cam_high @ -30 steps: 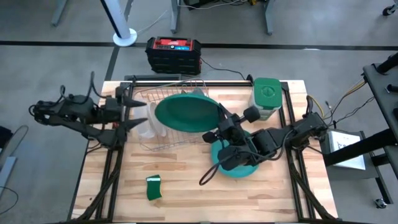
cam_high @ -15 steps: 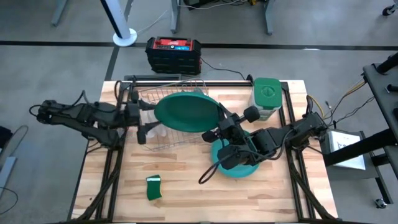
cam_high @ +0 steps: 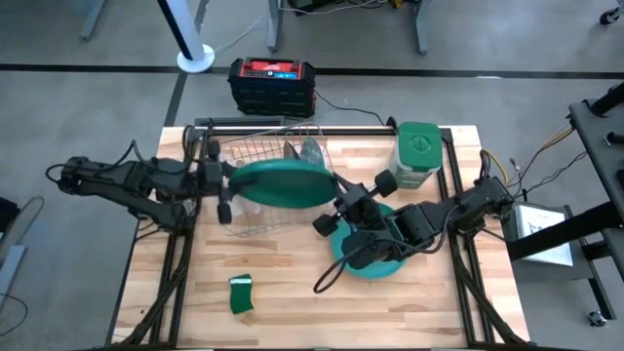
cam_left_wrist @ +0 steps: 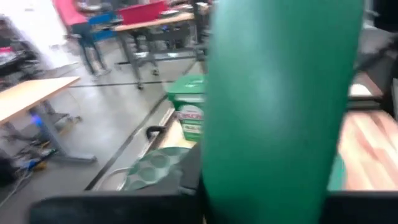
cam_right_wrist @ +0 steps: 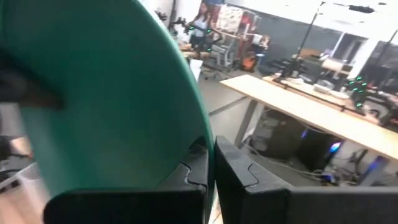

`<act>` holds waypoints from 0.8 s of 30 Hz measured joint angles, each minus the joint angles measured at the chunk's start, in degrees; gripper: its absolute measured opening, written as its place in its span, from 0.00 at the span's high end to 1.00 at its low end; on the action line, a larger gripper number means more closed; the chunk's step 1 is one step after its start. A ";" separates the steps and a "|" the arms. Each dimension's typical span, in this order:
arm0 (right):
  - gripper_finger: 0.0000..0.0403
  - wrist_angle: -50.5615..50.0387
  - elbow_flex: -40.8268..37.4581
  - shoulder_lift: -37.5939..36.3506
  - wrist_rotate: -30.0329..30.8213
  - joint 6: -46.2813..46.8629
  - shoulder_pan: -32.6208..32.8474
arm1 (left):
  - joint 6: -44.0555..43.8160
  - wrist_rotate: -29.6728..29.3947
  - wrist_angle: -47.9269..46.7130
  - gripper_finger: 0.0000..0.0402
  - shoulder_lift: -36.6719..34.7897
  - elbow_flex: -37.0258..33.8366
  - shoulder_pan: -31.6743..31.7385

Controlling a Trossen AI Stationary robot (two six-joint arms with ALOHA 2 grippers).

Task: Sort dishes
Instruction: Put the green plate on the dish rack

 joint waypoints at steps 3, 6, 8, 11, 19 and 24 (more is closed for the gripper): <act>0.99 0.17 0.00 0.02 -2.04 1.31 -0.14 | 0.76 0.15 -0.75 0.93 -1.18 0.02 0.49; 0.97 1.78 0.00 0.02 -3.67 1.59 -0.17 | 2.17 1.64 -1.37 0.93 -2.51 0.00 1.56; 0.93 2.78 0.00 0.05 -4.45 1.97 -0.07 | 3.67 2.49 -1.58 0.93 -3.42 -0.04 2.65; 0.86 3.06 0.30 -0.25 -8.68 0.99 0.73 | 7.50 5.52 -1.74 0.93 -4.99 -0.04 4.51; 0.59 4.03 1.00 0.14 -17.41 -10.70 2.11 | 12.79 19.46 -1.35 0.93 -6.52 1.82 8.75; 0.47 8.78 1.01 2.57 -18.92 -12.84 1.30 | 14.85 24.77 1.71 0.93 -4.47 1.88 8.80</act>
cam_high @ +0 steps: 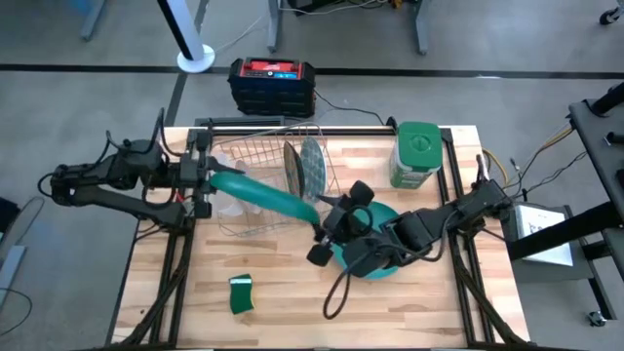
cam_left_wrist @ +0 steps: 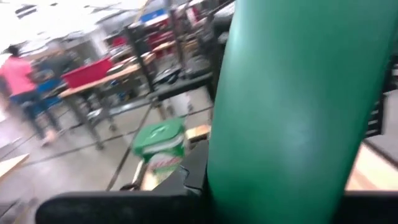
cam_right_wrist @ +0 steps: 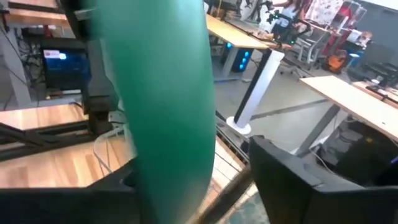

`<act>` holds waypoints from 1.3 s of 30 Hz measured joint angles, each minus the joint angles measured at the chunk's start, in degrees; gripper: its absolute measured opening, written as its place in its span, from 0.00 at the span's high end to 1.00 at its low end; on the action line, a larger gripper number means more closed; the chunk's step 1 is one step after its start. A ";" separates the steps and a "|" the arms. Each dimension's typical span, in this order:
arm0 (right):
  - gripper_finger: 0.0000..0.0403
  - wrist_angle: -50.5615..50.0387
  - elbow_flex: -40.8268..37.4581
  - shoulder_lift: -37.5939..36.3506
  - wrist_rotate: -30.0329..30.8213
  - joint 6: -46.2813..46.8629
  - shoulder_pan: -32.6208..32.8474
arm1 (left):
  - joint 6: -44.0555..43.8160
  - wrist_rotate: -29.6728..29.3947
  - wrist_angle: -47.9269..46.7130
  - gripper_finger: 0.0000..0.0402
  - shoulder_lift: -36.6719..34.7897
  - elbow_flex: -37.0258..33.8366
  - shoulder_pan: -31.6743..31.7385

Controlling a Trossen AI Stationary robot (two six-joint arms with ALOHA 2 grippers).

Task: Sort dishes
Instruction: Put the green plate on the dish rack

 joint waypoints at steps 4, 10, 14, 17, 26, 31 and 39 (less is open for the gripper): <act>0.43 5.85 -0.07 2.43 -0.02 -0.72 -0.56 | 1.24 2.13 2.26 0.93 1.29 0.00 0.06; 0.58 20.89 -0.07 5.67 9.55 -3.55 -0.27 | 3.28 1.93 3.89 0.89 0.78 0.07 2.43; 0.80 26.60 0.00 7.19 11.82 -5.88 -0.31 | 3.05 2.25 3.93 0.87 -0.20 0.07 4.23; 0.91 26.78 0.08 8.20 13.58 -4.36 -0.49 | 2.55 2.18 2.87 0.85 -0.79 0.09 5.15; 0.91 26.95 0.01 10.63 19.77 9.35 -0.42 | 0.09 -9.00 1.15 0.53 -1.42 0.00 5.92; 0.91 26.64 -0.10 12.06 25.73 12.15 -0.16 | 3.44 -10.53 -0.08 0.36 -2.21 0.00 5.90; 0.91 26.76 -0.10 12.55 29.42 15.87 -1.55 | 5.03 -14.63 0.13 0.27 -6.68 0.00 5.95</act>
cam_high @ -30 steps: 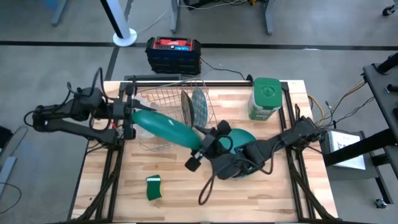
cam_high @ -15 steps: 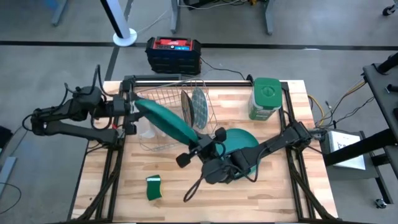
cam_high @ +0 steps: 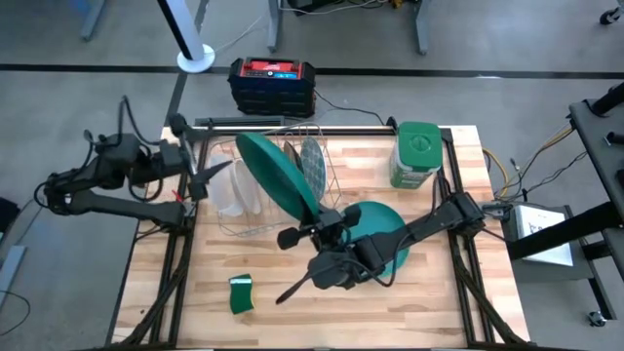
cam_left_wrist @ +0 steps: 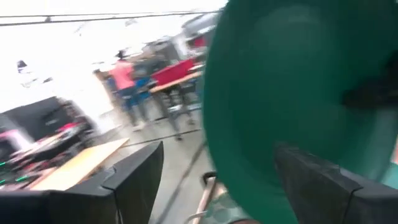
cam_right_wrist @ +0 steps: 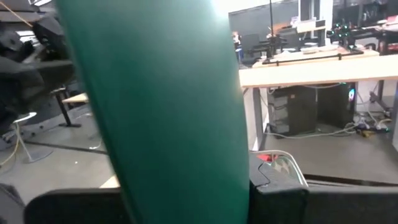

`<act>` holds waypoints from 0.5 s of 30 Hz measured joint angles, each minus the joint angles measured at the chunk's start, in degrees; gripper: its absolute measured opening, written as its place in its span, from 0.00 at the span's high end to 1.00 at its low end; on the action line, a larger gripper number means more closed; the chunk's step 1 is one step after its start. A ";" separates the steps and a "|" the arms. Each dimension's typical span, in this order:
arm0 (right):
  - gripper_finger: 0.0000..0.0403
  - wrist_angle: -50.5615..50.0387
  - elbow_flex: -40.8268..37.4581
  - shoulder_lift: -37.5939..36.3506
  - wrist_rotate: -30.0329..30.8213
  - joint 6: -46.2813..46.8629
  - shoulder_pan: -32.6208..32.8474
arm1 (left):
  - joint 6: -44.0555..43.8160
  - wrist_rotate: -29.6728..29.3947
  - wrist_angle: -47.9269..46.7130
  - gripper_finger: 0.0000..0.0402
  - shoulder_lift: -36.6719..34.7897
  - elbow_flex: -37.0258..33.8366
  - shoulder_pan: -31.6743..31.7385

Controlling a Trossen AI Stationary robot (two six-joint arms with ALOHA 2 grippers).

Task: Sort dishes
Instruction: Put the green plate on the dish rack

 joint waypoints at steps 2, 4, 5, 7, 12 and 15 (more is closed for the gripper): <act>0.91 0.05 0.00 0.36 0.09 1.04 -1.02 | -0.11 -3.86 0.97 0.27 -1.19 0.00 0.00; 0.91 0.02 -0.12 0.60 0.07 1.29 -2.22 | -0.75 -7.42 3.53 0.27 -2.19 0.00 0.05; 0.91 0.02 -0.22 0.90 0.11 1.75 -2.79 | -1.16 -8.37 5.24 0.27 -2.68 0.00 0.07; 0.91 0.00 -0.31 1.64 0.11 2.16 -3.79 | -1.38 -10.02 8.62 0.27 -3.61 0.00 0.04; 0.91 -0.03 -0.50 3.34 -0.02 2.70 -6.07 | -1.55 -13.65 15.15 0.27 -5.05 0.00 0.04; 0.91 0.09 -0.50 4.51 -0.30 3.75 -7.36 | -1.54 -15.92 16.58 0.27 -5.56 0.00 0.04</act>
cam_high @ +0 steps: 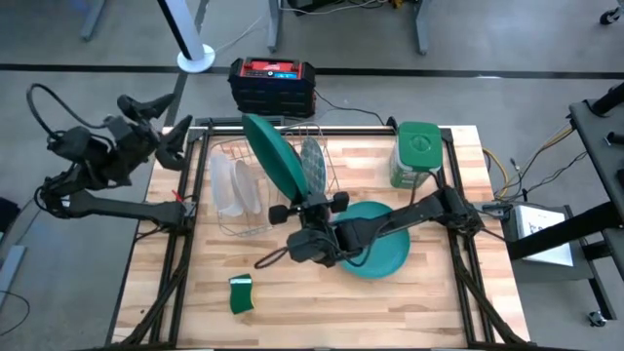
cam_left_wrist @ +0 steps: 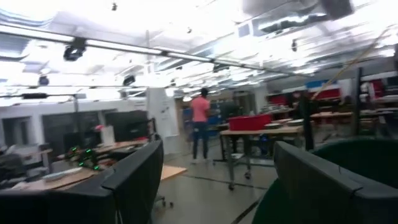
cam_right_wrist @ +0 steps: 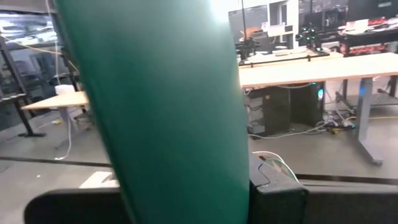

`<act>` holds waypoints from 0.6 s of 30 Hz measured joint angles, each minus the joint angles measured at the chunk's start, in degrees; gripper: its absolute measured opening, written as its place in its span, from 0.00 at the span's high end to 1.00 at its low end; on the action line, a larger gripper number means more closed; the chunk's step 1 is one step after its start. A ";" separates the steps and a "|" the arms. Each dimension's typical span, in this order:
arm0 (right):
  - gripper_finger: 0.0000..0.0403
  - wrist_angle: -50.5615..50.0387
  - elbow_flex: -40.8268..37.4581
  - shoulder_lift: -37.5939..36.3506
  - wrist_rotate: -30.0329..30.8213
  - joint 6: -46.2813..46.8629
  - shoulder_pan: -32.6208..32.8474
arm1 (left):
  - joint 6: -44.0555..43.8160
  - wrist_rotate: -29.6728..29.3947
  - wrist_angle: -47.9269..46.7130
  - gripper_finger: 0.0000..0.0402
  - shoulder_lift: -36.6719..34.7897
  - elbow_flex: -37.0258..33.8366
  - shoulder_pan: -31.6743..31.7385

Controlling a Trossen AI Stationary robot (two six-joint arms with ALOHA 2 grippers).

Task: Sort dishes
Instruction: Put the green plate on the dish rack

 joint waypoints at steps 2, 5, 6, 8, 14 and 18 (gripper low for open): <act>0.91 -0.10 -0.26 0.89 -0.56 0.63 -0.68 | 0.01 -1.34 0.10 0.27 -0.02 0.00 0.00; 0.91 -0.51 -0.53 2.26 -1.36 2.18 -1.63 | 0.00 -2.82 -0.68 0.27 0.09 -0.10 0.00; 0.91 -0.55 -0.55 2.70 -2.01 2.38 -2.05 | 0.00 -3.26 -0.95 0.27 0.27 -0.20 0.00; 0.91 -0.71 -0.68 2.99 -4.30 3.49 -2.85 | 0.01 -3.75 -0.98 0.27 0.51 -0.41 0.00; 0.91 -10.26 -2.26 2.80 -9.19 14.47 -5.18 | 0.02 -3.88 -1.94 0.27 1.63 -0.79 0.00; 0.91 -20.72 -2.40 2.41 -10.93 26.08 -5.54 | 0.02 -3.90 -2.38 0.27 2.03 -0.81 0.00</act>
